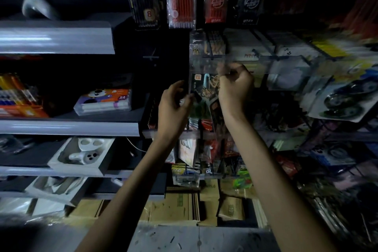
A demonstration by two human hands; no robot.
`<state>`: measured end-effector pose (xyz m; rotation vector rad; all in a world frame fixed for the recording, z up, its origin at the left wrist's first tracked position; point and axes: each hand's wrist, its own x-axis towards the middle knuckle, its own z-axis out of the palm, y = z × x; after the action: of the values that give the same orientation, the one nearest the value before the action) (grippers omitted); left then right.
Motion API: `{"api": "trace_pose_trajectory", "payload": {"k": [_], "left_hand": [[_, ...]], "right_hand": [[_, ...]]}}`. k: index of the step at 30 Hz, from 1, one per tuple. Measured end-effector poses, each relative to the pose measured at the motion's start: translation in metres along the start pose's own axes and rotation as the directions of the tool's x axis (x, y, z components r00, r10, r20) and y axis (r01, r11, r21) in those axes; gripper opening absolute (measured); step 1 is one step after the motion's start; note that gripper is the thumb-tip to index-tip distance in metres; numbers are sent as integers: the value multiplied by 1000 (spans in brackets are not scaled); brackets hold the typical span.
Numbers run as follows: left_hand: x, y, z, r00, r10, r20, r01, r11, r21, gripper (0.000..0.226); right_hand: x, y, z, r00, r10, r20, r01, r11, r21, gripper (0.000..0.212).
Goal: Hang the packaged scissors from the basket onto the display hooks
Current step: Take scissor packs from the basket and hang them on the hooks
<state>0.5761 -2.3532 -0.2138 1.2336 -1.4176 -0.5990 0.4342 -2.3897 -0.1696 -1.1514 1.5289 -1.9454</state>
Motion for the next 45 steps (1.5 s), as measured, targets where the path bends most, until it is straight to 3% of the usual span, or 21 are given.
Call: {"api": "trace_pose_trajectory", "payload": {"k": [5,13,17,23,31,45], "left_hand": [[3,-3,11,999,-49,8,49,996,-70,28],[-4,-7,13,996,-86,-4,84,987,-136,20],[-3,-8,12,997,-79,-10,76,986,-148,11],[-11,-8,12,996,-73,-49,64,984,-164,16],[-43,6,11,996,-94,10,93,957,-276,33],[-19,-18,28,992,-127,21,129,981,-145,68]], "right_hand": [[0,-3,0,1000,7,10,-6,1000,-7,10],[-11,10,-12,992,86,88,-92,994,62,15],[-27,23,-26,989,64,137,-56,996,-64,18],[-47,35,-48,981,48,190,-10,981,-195,34],[-61,39,-64,957,14,288,61,966,-251,49],[-42,42,-36,952,54,301,60,932,-358,59]]}}
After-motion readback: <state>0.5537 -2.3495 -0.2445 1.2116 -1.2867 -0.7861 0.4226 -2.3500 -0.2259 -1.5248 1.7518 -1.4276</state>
